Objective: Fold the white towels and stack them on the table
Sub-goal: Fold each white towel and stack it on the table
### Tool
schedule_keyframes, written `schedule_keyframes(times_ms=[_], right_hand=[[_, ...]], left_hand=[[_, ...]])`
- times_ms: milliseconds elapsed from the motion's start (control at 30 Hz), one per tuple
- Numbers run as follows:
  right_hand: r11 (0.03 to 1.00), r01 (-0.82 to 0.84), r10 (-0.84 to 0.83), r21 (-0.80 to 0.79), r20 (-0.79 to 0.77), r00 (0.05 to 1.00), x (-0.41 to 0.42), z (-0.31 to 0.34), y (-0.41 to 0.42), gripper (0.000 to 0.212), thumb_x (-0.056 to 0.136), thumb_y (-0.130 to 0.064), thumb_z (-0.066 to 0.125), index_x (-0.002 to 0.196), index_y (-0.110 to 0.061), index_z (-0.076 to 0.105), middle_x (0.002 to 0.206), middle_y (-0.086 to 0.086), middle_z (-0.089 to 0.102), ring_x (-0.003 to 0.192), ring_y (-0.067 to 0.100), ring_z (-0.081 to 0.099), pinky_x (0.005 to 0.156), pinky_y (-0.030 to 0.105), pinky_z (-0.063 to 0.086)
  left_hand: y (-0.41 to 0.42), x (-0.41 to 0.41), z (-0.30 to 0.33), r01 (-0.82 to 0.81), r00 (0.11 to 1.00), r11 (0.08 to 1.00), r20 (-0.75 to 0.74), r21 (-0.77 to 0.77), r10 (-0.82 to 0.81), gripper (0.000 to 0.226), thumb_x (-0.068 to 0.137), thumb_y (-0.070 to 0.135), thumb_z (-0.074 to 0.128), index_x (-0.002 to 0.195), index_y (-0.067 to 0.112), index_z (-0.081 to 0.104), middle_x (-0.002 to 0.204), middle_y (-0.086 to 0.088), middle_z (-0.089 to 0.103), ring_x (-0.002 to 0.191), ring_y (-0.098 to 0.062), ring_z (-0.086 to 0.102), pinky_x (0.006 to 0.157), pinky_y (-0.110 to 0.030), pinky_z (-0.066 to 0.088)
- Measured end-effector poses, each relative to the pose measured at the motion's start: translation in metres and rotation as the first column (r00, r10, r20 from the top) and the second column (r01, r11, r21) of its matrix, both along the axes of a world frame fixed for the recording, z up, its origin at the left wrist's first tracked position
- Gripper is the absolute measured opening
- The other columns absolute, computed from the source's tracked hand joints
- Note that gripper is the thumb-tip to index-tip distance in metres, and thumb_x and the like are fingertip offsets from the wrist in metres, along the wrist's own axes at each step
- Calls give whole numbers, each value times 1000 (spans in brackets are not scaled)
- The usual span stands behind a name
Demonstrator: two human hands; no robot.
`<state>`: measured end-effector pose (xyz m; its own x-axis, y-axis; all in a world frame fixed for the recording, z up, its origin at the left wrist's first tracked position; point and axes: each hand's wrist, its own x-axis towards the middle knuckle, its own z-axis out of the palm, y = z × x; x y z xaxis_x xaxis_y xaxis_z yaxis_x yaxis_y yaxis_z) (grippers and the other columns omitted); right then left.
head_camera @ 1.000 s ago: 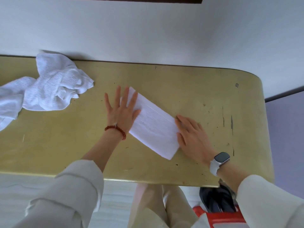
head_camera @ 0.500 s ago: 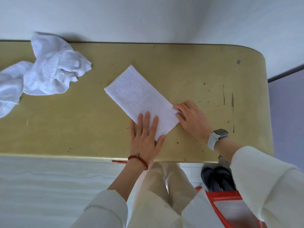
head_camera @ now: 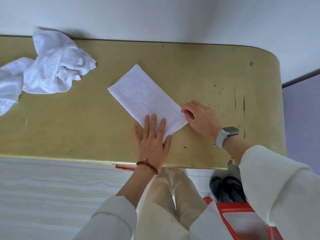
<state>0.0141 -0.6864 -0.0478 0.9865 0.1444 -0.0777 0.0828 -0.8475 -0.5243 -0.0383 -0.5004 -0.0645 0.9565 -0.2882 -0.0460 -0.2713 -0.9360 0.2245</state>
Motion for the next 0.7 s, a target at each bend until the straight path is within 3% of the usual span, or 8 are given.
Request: schedule_keyframes(times_ms=[100, 233, 333, 500, 700], right_hand=[[996, -92, 91, 9, 39, 995, -5, 4, -3, 25, 89, -17, 37, 84, -8, 60, 87, 9, 59, 47, 18, 40, 43, 18, 25], [947, -309, 315, -87, 76, 946, -26, 9, -6, 31, 88, -28, 36, 86, -11, 62, 88, 6, 60, 65, 21, 55, 41, 26, 39], [916, -366, 383, -167, 87, 920, -36, 8, -1, 33, 83, -39, 41, 85, -15, 63, 87, 2, 61, 69, 18, 57, 42, 22, 39], [910, -390, 410, -143, 160, 898, -33, 3, 12, 24, 87, -22, 40, 81, -13, 61, 83, 5, 58, 59, 19, 53, 37, 22, 34], [912, -397, 409, -103, 292, 864, -25, -2, 14, 6, 72, 2, 58, 75, -3, 60, 79, 12, 61, 52, 21, 52, 30, 26, 39]], left_hand=[[5, -1, 1, 39, 998, 997, 54, -73, -35, 44, 87, 25, 38, 130, 18, 40, 140, -15, 43, 134, -29, 33, 102, -65, 22], [32, -5, 3, 12, 991, 988, 130, -153, 8, 49, 74, 17, 42, 123, 16, 47, 134, -15, 50, 131, -27, 33, 103, -60, 22], [47, -9, 4, -72, 988, 981, 120, -178, 94, 49, 69, 20, 45, 118, 19, 49, 126, -14, 53, 121, -27, 41, 103, -56, 29], [44, -13, 7, -211, 971, 940, 49, -268, 232, 50, 67, 19, 43, 116, 23, 46, 114, -16, 53, 107, -26, 42, 99, -48, 34], [42, -12, 7, -245, 966, 909, -3, -336, 259, 40, 67, 21, 42, 107, 25, 45, 99, -11, 52, 97, -17, 42, 94, -27, 21]])
